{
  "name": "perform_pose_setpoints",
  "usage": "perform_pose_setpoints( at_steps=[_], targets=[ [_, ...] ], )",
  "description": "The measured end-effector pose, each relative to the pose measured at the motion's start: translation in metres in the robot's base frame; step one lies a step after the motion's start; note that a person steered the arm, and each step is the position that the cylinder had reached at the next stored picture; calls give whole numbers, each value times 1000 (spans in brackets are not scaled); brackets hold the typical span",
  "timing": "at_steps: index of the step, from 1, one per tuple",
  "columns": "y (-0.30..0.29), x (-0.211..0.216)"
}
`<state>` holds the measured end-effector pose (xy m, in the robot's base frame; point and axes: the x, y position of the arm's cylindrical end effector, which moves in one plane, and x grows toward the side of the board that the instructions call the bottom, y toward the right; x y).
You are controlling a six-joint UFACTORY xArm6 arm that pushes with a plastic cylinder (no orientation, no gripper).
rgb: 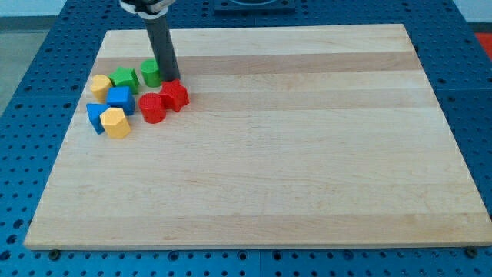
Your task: Slightly push the red blocks to the group of blocks
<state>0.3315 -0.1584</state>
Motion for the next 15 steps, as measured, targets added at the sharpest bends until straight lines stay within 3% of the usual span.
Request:
perform_pose_setpoints(
  at_steps=[1,2,4,6,13,15],
  targets=[
    [-17,0],
    [5,0],
    [95,4],
    [58,57],
    [-7,57],
    [33,75]
  ],
)
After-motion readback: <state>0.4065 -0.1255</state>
